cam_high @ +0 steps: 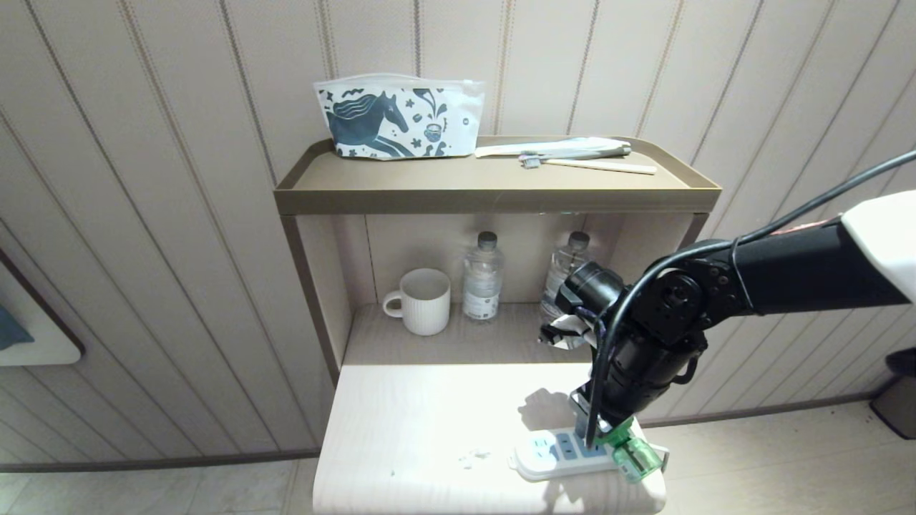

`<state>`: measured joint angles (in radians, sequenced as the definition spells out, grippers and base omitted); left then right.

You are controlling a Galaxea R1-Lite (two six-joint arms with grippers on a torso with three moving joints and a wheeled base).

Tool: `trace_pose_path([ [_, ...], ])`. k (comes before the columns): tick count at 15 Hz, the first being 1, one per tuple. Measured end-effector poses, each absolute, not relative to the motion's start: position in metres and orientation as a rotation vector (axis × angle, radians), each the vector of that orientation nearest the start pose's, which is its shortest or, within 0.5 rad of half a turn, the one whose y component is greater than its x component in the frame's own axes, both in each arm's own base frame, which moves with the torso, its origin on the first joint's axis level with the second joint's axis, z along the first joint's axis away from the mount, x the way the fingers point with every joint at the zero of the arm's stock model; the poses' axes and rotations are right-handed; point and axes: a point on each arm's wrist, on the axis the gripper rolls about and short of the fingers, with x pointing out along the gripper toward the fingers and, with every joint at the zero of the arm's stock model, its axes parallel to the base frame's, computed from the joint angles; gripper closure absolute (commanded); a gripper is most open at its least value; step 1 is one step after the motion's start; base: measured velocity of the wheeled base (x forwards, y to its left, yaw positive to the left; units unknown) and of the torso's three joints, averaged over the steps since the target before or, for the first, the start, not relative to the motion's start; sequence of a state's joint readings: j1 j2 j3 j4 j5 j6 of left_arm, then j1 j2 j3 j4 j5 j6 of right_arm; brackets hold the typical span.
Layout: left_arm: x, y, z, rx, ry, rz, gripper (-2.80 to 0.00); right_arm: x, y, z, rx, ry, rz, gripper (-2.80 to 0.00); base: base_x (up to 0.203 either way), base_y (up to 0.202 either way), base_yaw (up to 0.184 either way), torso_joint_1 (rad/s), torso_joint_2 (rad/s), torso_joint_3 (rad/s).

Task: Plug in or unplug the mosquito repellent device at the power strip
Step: Insert the plug into the socket

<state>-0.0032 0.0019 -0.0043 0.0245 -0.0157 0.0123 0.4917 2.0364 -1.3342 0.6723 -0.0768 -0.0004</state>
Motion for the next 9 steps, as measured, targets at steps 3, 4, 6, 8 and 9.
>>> trace_pose_path([
  [3, -0.023, 0.000, 0.074, 0.012, 0.022, -0.019, 0.00, 0.297, 0.157, 0.109, -0.388, 1.335, 0.346, 0.00, 0.000, 0.000, 0.000, 0.000, 0.00, 0.000],
  [4, -0.023, 0.000, 0.074, 0.012, 0.022, -0.019, 0.00, 0.297, 0.157, 0.107, -0.388, 1.340, 0.344, 0.00, 0.000, 0.000, 0.000, 0.000, 0.00, 0.000],
  [6, -0.023, 0.000, 0.074, 0.012, 0.022, -0.018, 0.00, 0.298, 0.158, 0.103, -0.385, 1.331, 0.345, 0.00, 0.000, 0.000, 0.000, 0.000, 0.00, 0.000],
  [8, -0.023, 0.000, 0.074, 0.012, 0.022, -0.019, 0.00, 0.301, 0.159, 0.100, -0.377, 1.303, 0.348, 0.00, 0.000, 0.000, 0.000, 0.000, 0.00, 0.000],
  [9, -0.023, 0.000, 0.074, 0.012, 0.022, -0.019, 0.00, 0.303, 0.160, 0.099, -0.374, 1.295, 0.348, 0.00, 0.000, 0.000, 0.000, 0.000, 0.00, 0.000],
])
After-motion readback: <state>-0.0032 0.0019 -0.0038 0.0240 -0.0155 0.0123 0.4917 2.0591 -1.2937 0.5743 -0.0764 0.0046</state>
